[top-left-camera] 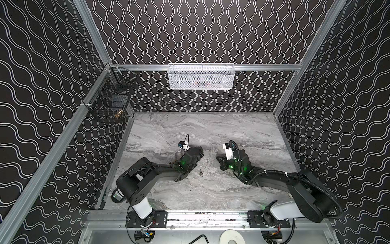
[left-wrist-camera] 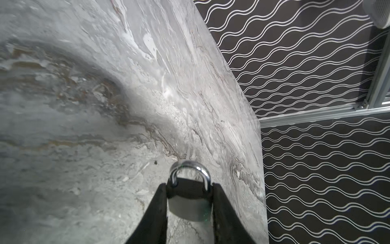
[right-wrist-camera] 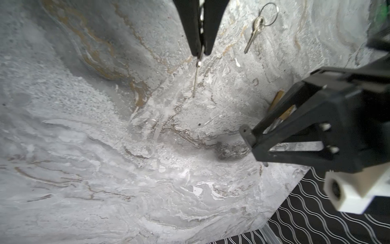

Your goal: Unlock with the key

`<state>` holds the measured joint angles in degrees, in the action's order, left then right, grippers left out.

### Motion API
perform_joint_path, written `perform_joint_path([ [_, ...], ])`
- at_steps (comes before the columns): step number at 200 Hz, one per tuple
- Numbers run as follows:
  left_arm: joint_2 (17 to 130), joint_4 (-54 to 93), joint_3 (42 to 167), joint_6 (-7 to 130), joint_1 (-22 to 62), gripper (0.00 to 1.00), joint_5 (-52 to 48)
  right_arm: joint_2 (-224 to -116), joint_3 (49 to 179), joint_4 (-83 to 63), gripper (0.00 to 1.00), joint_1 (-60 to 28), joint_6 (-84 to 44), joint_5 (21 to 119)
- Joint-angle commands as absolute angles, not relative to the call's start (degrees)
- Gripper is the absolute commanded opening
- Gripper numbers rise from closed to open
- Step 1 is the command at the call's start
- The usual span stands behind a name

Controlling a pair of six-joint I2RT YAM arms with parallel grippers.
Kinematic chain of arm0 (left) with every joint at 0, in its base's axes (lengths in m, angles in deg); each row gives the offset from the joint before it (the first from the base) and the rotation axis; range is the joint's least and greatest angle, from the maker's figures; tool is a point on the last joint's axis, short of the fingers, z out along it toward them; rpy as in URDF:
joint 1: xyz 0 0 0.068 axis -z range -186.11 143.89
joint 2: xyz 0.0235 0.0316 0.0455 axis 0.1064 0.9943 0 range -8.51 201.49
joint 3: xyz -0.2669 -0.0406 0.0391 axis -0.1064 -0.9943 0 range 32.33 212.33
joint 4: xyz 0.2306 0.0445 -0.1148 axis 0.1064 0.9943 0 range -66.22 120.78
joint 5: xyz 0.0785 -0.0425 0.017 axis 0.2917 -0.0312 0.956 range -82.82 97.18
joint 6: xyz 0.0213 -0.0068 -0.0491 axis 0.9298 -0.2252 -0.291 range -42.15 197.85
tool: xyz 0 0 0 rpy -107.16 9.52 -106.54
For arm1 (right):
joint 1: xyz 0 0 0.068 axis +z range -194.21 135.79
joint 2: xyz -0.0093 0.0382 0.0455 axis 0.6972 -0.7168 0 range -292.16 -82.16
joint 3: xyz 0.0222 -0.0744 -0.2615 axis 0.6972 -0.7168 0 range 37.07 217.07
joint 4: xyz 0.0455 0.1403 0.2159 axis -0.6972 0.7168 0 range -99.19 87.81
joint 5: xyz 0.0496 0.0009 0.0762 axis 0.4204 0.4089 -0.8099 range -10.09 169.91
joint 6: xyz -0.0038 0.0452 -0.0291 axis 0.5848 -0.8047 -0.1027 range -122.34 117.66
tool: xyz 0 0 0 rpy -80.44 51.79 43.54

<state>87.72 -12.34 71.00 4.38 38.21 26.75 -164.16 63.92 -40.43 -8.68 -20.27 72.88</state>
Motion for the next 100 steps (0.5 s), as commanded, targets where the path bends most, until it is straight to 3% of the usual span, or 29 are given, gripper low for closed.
perform_joint_path([
  [1, 88.14, -17.41, 70.42, 6.45, 38.19, 0.0, 21.09, -163.35, 63.1, -45.35, 0.0, -8.57, -19.01, 68.88],
  [63, 89.09, -27.32, 68.9, 5.21, 38.85, 0.0, 14.68, -160.35, 62.35, -43.5, 0.0, -3.79, -16.51, 77.88],
  [100, 84.93, -20.71, 68.77, 3.99, 38.8, 0.0, 12.48, -153.16, 65.12, -33.77, 0.0, -2.99, -16.26, 81.8],
])
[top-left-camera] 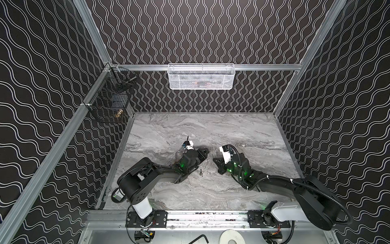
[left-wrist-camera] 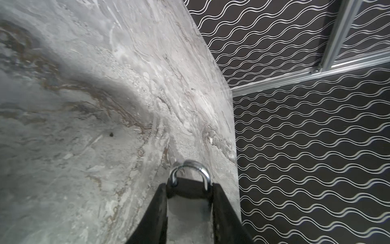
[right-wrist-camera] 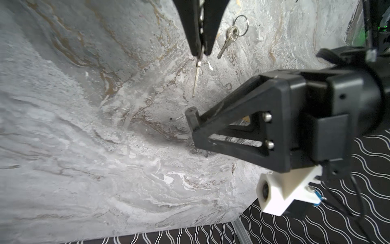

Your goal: Unlock with the key

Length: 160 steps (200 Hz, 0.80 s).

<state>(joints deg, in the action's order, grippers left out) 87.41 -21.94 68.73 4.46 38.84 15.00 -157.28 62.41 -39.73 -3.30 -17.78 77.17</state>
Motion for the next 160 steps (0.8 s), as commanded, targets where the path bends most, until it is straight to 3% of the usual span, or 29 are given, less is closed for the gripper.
perform_joint_path([
  [1, 84.75, -20.57, 68.74, 3.96, 38.8, 0.0, 12.47, -152.99, 65.33, -33.25, 0.0, -2.99, -16.11, 81.96],
  [19, 81.33, -17.11, 67.65, 4.11, 38.61, 0.0, 12.33, -151.32, 67.22, -28.24, 0.0, -2.59, -13.41, 85.52],
  [67, 73.19, -11.9, 64.62, 6.66, 38.48, 0.0, 16.31, -151.11, 61.26, -36.75, 0.0, -0.73, -11.08, 88.57],
  [130, 79.66, -28.93, 63.53, 8.59, 38.8, 0.0, 13.26, -153.16, 61.13, -40.11, 0.0, 3.58, -12.88, 87.36],
  [160, 80.55, -28.28, 64.66, 9.16, 39.65, 0.0, 13.32, -155.07, 62.39, -39.73, 0.0, 4.66, -13.41, 88.9],
])
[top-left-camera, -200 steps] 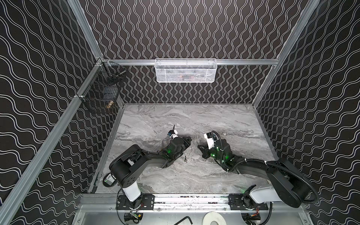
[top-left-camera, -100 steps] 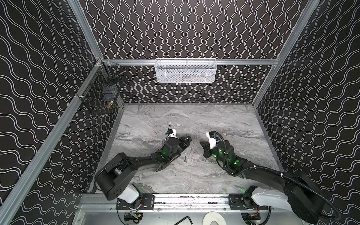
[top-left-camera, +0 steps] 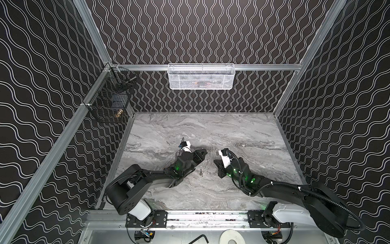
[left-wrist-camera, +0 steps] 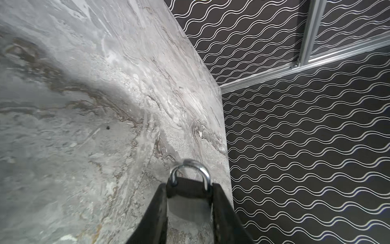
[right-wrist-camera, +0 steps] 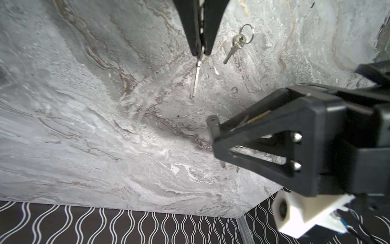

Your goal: Unlock with the key

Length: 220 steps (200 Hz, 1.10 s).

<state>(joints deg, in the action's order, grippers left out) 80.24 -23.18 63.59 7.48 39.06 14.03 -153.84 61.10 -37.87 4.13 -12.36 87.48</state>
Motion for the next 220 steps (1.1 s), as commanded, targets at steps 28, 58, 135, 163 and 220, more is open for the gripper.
perform_joint_path([
  [28, 79.61, -26.78, 64.67, 10.22, 40.57, 0.0, 15.0, -156.19, 63.41, -39.71, 0.0, 5.5, -13.5, 90.11],
  [58, 79.43, -26.85, 64.67, 10.65, 40.65, 0.0, 14.66, -157.3, 64.14, -39.83, 0.0, 5.65, -13.59, 90.2],
  [135, 80.0, -27.8, 64.21, 10.49, 40.92, 0.0, 14.15, -157.22, 64.44, -40.06, 0.0, 5.63, -14.03, 90.2],
  [163, 80.27, -27.93, 64.47, 10.7, 40.96, 0.0, 13.95, -157.22, 64.66, -39.95, 0.0, 5.63, -14.03, 90.06],
  [220, 80.61, -27.81, 64.74, 10.97, 41.18, 0.0, 14.19, -157.22, 64.66, -40.43, 0.0, 5.63, -14.03, 89.32],
])
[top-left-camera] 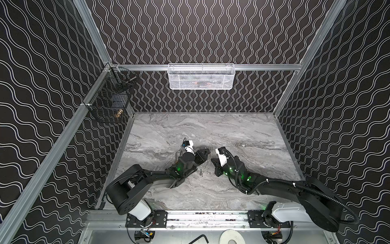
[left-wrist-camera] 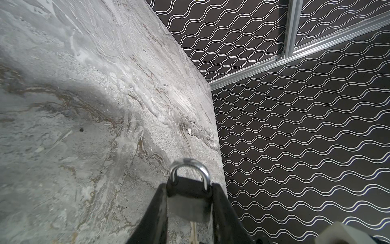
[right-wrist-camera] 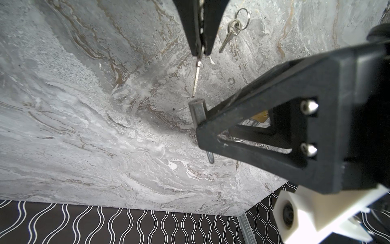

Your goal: Unlock with the key

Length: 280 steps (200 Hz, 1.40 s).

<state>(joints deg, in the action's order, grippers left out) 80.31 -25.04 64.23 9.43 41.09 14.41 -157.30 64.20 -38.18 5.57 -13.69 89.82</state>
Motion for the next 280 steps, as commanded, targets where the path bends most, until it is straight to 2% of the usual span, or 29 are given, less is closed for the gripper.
perform_joint_path([
  [1, 80.66, -27.81, 64.75, 10.97, 41.18, 0.0, 14.2, -157.22, 64.62, -40.41, 0.0, 5.63, -14.03, 89.32],
  [129, 81.43, -31.87, 63.88, 13.82, 42.15, 0.0, 12.42, -156.02, 64.23, -40.26, 0.0, 3.83, -15.3, 89.03],
  [152, 80.24, -27.8, 64.06, 14.06, 42.19, 0.0, 13.84, -155.23, 63.3, -39.76, 0.0, 3.39, -15.56, 89.84],
  [171, 77.11, -16.69, 66.55, 17.77, 40.34, 0.0, 14.3, -153.48, 61.6, -37.73, 0.0, 1.4, -17.6, 92.14],
  [190, 76.75, 2.71, 76.43, 27.59, 38.11, 0.19, 11.75, -147.23, 58.31, -37.57, 0.0, -10.28, -22.26, 85.79],
  [208, 80.6, 14.06, 86.17, 37.18, 36.6, 0.44, 9.22, -141.4, 57.62, -34.75, 0.0, -23.0, -24.6, 82.01],
  [228, 92.69, 25.73, 103.35, 48.68, 34.86, 0.51, 2.06, -136.23, 55.24, -32.32, 0.0, -31.81, -26.84, 80.3],
  [248, 108.61, 36.13, 124.04, 58.14, 35.09, 0.57, 0.44, -132.44, 50.74, -34.69, 0.0, -40.21, -30.51, 75.17],
  [265, 121.61, 41.75, 142.23, 62.93, 34.94, 0.58, 2.15, -132.5, 48.89, -36.36, 0.0, -43.33, -31.34, 73.86],
  [280, 130.2, 40.96, 151.85, 66.53, 34.94, 0.58, 2.93, -133.98, 46.95, -39.94, 0.0, -44.27, -31.99, 72.5],
])
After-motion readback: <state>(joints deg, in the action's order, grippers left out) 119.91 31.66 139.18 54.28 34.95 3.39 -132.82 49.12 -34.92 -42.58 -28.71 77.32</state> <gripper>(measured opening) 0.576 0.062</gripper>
